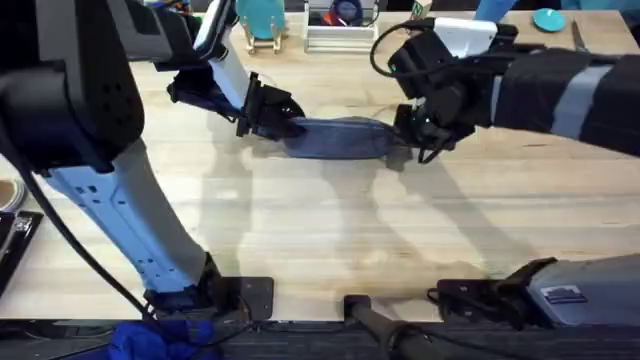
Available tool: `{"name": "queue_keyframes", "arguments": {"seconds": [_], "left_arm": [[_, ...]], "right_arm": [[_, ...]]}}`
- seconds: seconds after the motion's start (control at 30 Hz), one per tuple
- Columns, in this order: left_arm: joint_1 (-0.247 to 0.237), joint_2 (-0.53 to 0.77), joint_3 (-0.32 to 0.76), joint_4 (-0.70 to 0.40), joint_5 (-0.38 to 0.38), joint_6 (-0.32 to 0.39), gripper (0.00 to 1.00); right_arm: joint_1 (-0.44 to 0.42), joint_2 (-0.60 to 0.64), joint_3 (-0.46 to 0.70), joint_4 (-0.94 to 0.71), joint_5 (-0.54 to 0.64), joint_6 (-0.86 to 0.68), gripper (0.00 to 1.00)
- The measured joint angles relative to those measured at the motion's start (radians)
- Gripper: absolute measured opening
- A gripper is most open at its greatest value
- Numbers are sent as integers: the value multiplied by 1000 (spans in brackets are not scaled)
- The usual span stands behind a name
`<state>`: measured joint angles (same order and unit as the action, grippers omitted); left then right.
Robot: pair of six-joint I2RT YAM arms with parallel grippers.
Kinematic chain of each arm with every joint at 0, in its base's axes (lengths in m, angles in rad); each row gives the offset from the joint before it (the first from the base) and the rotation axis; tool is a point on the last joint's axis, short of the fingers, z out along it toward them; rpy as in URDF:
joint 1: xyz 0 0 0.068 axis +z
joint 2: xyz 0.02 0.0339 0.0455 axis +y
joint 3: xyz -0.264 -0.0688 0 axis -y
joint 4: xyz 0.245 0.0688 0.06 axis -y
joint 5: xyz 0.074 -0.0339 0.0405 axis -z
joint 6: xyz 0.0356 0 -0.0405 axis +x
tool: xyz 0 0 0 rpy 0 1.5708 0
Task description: Unzip the bag, pick up the pens from the table one at a time and place them inside, then zip the bag closed.
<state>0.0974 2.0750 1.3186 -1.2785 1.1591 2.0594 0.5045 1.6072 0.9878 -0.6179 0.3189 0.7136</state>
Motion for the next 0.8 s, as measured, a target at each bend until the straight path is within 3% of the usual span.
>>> {"name": "queue_keyframes", "arguments": {"seconds": [0.57,0.63,0.7,0.8], "left_arm": [[-1,0,0,0,0,0,42],[0,0,0,0,0,0,42],[3,0,0,0,1,0,42],[4,0,0,0,1,0,42]], "right_arm": [[-6,-13,-59,77,-19,26,64],[-13,-16,-61,60,1,27,218],[-28,-18,-68,42,20,23,445],[-41,-48,-68,19,49,19,875]]}}
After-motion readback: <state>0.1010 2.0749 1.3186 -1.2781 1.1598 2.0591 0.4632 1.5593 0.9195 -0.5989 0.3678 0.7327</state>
